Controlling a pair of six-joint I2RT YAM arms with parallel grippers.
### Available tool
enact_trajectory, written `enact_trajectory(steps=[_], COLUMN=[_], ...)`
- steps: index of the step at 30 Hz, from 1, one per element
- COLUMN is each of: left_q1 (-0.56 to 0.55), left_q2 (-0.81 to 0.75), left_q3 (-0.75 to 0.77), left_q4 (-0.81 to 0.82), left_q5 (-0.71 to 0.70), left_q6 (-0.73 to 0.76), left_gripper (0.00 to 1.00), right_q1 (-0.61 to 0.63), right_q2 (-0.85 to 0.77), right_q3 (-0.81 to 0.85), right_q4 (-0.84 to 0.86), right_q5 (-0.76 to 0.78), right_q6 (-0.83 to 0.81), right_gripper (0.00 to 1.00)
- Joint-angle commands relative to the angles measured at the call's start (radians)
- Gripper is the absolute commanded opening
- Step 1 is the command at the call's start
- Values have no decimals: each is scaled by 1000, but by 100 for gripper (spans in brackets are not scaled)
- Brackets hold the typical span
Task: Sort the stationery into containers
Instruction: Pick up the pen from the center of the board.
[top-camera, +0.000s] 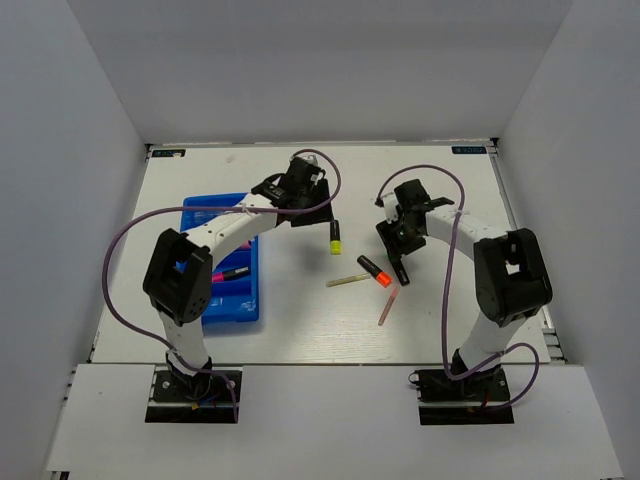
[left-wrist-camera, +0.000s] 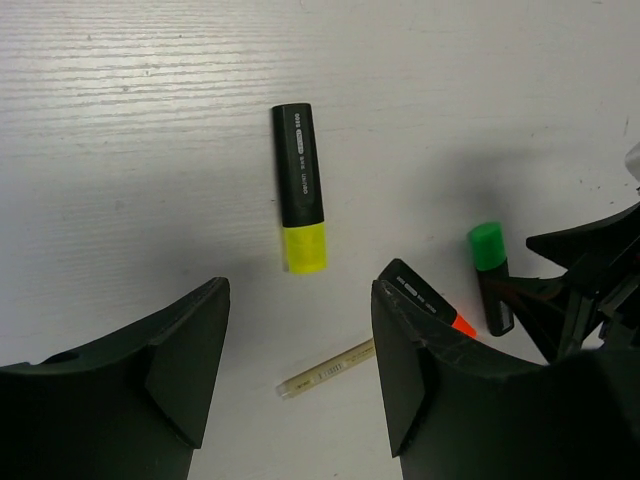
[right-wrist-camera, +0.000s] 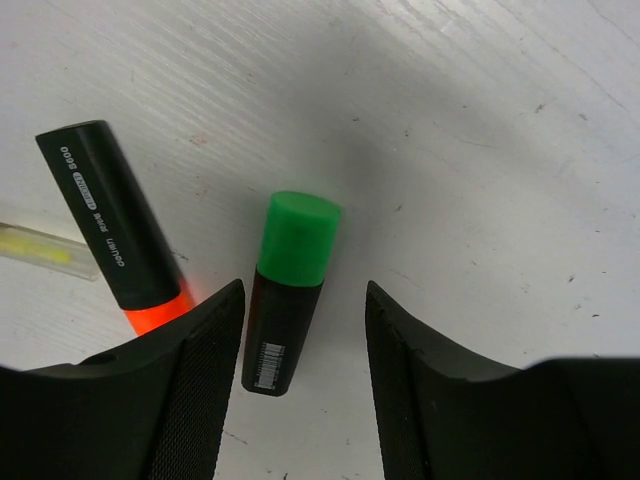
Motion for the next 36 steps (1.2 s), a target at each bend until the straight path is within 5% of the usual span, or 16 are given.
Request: enact_trajectory(steps=[1, 10, 14, 19, 36], left_q1=[-5, -17, -29, -51, -140], left_q2=[-15, -14, 26, 81, 382], left_q3=[-13, -74, -65, -7, 327], left_q4=[37, 76, 89, 77, -141], left_q5=[26, 3, 4, -17, -244], left_q6=[-27, -45, -48, -44, 125], left_gripper=[69, 69, 69, 68, 68], right_q1=[5, 22, 22, 12, -142], right_q2=[12, 56, 62, 78, -223], right_q3=[-1, -38, -59, -61, -49], right_q4=[0, 10, 30, 14, -10], right_q5=[-33, 35, 68, 73, -59], right_q6=[16, 33, 39, 40, 56], right_gripper=[55, 55, 40, 1, 0])
